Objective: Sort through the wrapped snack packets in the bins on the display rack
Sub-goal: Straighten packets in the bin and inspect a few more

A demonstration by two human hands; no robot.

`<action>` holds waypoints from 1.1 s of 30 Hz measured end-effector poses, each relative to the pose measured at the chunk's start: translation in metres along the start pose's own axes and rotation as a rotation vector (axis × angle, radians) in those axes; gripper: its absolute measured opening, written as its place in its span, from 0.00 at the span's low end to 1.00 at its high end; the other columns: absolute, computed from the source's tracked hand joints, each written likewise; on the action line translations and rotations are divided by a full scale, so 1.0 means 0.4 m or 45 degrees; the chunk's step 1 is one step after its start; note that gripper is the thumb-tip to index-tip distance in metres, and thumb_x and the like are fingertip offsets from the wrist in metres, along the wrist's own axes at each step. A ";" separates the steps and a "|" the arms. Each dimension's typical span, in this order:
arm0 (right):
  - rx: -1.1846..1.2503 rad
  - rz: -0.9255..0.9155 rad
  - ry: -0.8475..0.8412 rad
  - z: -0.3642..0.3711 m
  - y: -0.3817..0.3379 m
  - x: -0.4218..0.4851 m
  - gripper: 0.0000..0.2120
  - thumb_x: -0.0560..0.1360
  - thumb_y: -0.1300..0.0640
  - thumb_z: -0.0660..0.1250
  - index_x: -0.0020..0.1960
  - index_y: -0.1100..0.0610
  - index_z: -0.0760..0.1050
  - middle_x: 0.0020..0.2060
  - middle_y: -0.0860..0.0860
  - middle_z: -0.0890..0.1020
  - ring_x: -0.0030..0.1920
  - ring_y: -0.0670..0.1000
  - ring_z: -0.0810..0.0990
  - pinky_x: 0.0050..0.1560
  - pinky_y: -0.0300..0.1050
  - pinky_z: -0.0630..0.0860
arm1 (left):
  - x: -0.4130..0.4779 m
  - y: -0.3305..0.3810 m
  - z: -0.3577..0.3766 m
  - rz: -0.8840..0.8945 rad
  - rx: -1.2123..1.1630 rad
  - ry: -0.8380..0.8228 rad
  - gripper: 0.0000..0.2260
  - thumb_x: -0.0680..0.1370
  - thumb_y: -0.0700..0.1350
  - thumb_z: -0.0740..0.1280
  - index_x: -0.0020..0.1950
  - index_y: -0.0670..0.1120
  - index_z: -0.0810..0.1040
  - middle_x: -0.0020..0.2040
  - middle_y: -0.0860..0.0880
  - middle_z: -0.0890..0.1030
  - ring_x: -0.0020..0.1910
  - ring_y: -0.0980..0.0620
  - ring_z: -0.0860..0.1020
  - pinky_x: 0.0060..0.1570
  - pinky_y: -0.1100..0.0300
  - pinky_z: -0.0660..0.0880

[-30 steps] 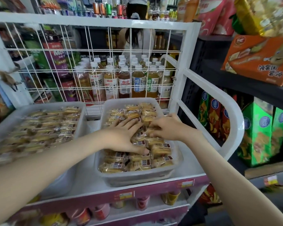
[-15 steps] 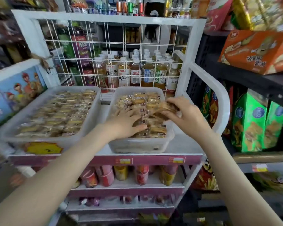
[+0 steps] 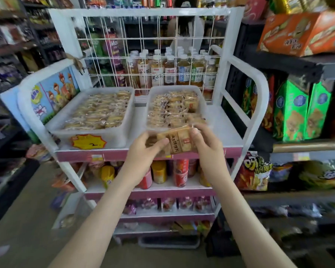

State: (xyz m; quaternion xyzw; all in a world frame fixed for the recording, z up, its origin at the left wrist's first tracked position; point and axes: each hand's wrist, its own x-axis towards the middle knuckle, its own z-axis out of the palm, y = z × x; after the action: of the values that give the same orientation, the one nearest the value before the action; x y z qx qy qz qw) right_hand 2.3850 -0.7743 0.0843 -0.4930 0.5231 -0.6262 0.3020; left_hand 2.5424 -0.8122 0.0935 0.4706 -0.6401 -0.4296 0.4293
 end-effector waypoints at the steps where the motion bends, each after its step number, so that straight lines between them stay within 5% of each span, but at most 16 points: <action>1: -0.028 0.049 0.011 0.019 0.016 -0.026 0.07 0.81 0.52 0.60 0.53 0.45 0.77 0.50 0.46 0.82 0.52 0.46 0.80 0.53 0.43 0.77 | -0.023 -0.020 -0.018 -0.064 -0.068 0.022 0.06 0.76 0.48 0.70 0.52 0.50 0.77 0.49 0.53 0.82 0.49 0.58 0.80 0.45 0.67 0.77; 6: -0.150 0.184 0.136 0.106 0.067 -0.176 0.13 0.82 0.53 0.57 0.48 0.54 0.79 0.41 0.49 0.82 0.41 0.46 0.78 0.43 0.38 0.73 | -0.138 -0.124 -0.106 -0.269 -0.174 0.069 0.05 0.73 0.46 0.74 0.46 0.49 0.80 0.45 0.48 0.83 0.47 0.48 0.82 0.51 0.47 0.80; 11: -0.398 0.181 0.157 0.140 0.100 -0.301 0.16 0.83 0.51 0.55 0.41 0.58 0.72 0.32 0.50 0.75 0.32 0.43 0.70 0.32 0.39 0.66 | -0.233 -0.179 -0.157 -0.230 -0.004 0.023 0.07 0.77 0.43 0.69 0.40 0.51 0.78 0.40 0.56 0.81 0.41 0.58 0.79 0.45 0.59 0.77; 15: -0.557 0.148 0.108 0.135 0.106 -0.341 0.13 0.83 0.54 0.55 0.42 0.54 0.72 0.30 0.47 0.75 0.29 0.44 0.70 0.32 0.42 0.67 | -0.276 -0.189 -0.179 -0.182 0.173 -0.047 0.09 0.78 0.41 0.68 0.39 0.50 0.76 0.41 0.50 0.82 0.43 0.47 0.82 0.48 0.43 0.79; 19: -0.415 0.245 0.091 0.134 0.102 -0.356 0.13 0.83 0.56 0.55 0.44 0.52 0.75 0.38 0.52 0.80 0.38 0.53 0.78 0.36 0.49 0.74 | -0.303 -0.177 -0.178 -0.076 0.441 -0.066 0.06 0.80 0.41 0.64 0.44 0.44 0.73 0.43 0.47 0.80 0.38 0.56 0.78 0.32 0.71 0.73; 24: -0.162 0.322 0.086 0.140 0.073 -0.369 0.13 0.83 0.56 0.54 0.45 0.54 0.75 0.41 0.50 0.81 0.41 0.44 0.80 0.35 0.36 0.76 | -0.330 -0.133 -0.181 -0.075 0.426 -0.080 0.06 0.82 0.38 0.59 0.45 0.42 0.69 0.37 0.49 0.75 0.26 0.67 0.76 0.22 0.73 0.68; 29: -0.069 0.288 0.135 0.136 0.074 -0.366 0.12 0.82 0.53 0.56 0.44 0.56 0.72 0.39 0.56 0.77 0.37 0.50 0.76 0.27 0.35 0.70 | -0.330 -0.123 -0.181 -0.054 0.377 -0.115 0.05 0.83 0.39 0.58 0.47 0.41 0.68 0.39 0.44 0.79 0.23 0.56 0.79 0.19 0.68 0.70; 33: 0.025 0.274 0.126 0.132 0.063 -0.358 0.12 0.82 0.52 0.57 0.43 0.55 0.72 0.38 0.57 0.77 0.32 0.48 0.74 0.25 0.35 0.67 | -0.329 -0.117 -0.175 -0.030 0.385 -0.082 0.05 0.83 0.38 0.58 0.48 0.39 0.68 0.41 0.42 0.79 0.21 0.56 0.78 0.18 0.69 0.67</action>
State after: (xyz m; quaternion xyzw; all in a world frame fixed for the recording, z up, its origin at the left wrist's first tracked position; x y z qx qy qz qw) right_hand 2.4783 -0.6719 0.0152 -0.3994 0.5812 -0.6188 0.3461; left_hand 2.6450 -0.7036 0.0483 0.5232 -0.7053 -0.3483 0.3278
